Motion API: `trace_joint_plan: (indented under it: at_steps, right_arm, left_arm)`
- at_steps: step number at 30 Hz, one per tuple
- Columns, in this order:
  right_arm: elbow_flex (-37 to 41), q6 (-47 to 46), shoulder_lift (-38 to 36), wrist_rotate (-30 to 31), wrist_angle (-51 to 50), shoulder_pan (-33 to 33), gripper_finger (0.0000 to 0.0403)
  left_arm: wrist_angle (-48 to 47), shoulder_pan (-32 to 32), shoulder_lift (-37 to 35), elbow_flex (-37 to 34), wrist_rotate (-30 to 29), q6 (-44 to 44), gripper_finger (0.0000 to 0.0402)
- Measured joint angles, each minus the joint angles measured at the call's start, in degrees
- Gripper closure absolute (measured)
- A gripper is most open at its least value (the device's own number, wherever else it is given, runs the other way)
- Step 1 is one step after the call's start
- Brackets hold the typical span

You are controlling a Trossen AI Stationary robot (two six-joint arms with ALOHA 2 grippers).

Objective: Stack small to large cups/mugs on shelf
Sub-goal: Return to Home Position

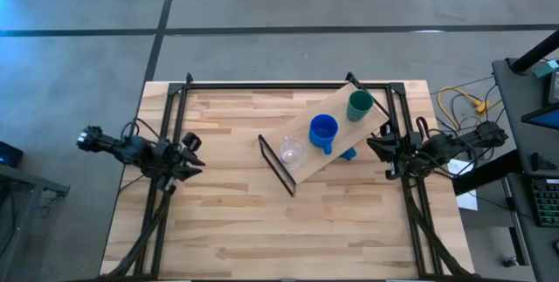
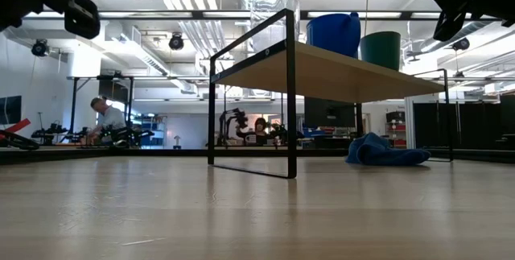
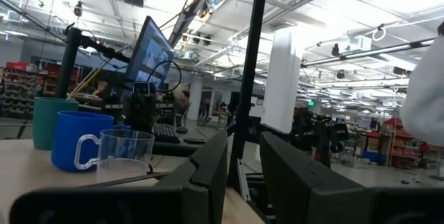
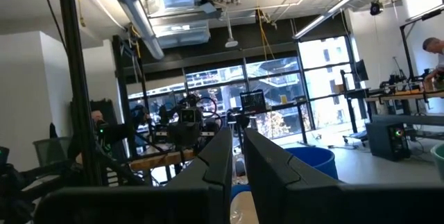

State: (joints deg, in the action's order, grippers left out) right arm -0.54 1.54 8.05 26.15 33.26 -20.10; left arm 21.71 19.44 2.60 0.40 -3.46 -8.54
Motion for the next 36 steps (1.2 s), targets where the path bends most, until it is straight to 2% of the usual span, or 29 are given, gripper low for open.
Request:
trace_joint_plan:
  at_steps: [36]
  right_arm:
    - [-0.02, 0.00, 0.00, 0.00, 0.00, -0.01, 0.0369]
  left_arm:
    - [0.09, 0.00, 0.74, -0.15, 0.02, -0.02, 0.0329]
